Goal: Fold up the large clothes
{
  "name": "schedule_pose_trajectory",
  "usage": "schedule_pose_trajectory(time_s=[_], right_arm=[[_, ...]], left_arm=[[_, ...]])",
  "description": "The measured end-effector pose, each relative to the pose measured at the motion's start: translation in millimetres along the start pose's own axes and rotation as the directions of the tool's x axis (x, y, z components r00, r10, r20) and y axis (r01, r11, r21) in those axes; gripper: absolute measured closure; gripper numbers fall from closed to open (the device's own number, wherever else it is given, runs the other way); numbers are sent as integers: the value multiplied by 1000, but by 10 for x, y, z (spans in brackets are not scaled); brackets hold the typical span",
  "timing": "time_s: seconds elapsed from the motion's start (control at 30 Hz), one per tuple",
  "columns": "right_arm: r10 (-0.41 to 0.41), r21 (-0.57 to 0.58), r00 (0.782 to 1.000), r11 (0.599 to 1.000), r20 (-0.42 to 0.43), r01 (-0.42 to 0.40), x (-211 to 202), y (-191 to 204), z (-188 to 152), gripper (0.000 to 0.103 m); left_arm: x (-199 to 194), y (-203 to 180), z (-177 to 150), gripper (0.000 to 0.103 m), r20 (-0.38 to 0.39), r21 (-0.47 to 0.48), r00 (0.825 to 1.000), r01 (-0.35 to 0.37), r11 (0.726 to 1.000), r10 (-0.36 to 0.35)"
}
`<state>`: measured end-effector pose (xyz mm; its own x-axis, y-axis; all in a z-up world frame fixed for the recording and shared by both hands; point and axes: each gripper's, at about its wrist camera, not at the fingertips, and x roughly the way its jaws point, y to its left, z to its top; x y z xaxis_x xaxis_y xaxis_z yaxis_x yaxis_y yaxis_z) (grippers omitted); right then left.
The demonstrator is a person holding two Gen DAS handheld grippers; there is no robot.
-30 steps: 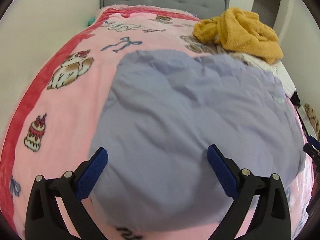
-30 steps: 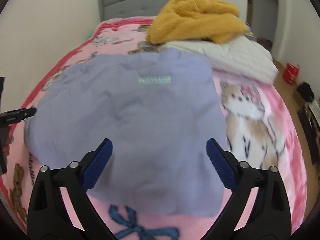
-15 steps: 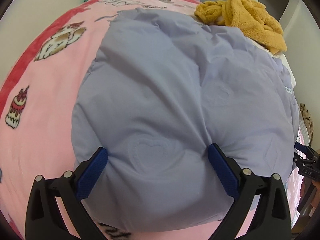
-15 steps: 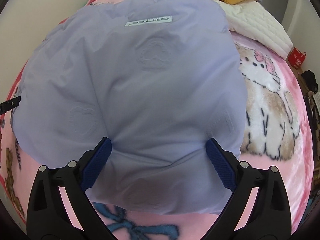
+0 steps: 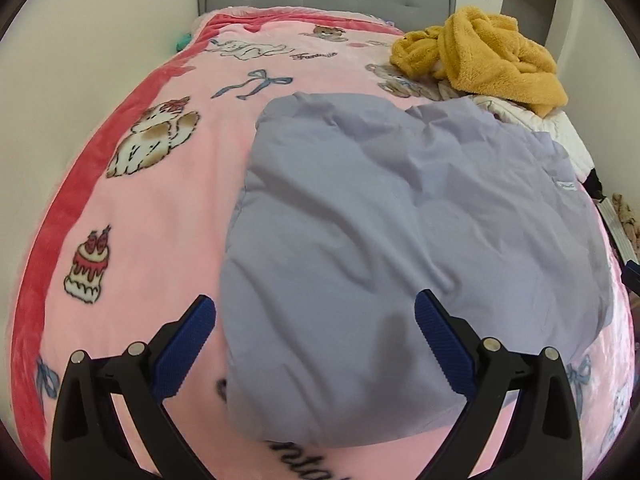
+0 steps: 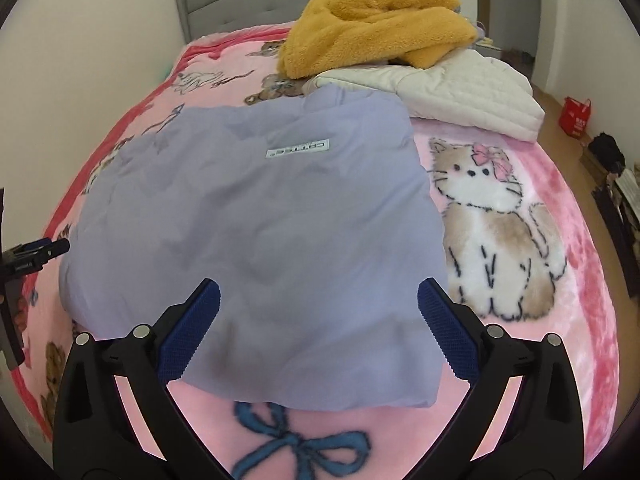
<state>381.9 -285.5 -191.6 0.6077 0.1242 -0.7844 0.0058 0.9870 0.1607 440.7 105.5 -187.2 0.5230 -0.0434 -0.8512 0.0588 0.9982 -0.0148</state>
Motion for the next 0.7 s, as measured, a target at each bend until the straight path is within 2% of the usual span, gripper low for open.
schedule_pose_trajectory(time_s=[0.13,0.33,0.4,0.47,0.53,0.57,0.67,0.7], right_arm=[[3,26,1000,1000,1,-3,-63,83,64,8],[-20,-27,999,999,37,21,-208,408,233,8],[-36,-39,998,999,52,38,-242,505,291,8],[-34,-46,998,998,53,36,-260,583,339,8],[-41,-58,998,997,48,43,-268,667,376,8],[-40,-65,998,997,42,43,-268,705,390,8],[-46,-83,999,995,23,48,-249,800,418,8],[-49,-89,999,995,19,51,-239,830,426,8]], left_arm=[[-2,103,120,5,-3,4,1000,-6,1000,6],[124,351,225,5,-27,-23,1000,5,1000,-6],[217,449,243,5,-51,-38,998,33,999,-35],[378,568,275,5,-99,-60,991,89,994,-94],[551,678,311,5,-146,-85,969,187,979,-197],[638,741,323,5,-166,-102,952,241,965,-255],[843,947,331,5,-191,-169,885,397,902,-425],[884,1039,336,5,-175,-183,869,433,883,-463]])
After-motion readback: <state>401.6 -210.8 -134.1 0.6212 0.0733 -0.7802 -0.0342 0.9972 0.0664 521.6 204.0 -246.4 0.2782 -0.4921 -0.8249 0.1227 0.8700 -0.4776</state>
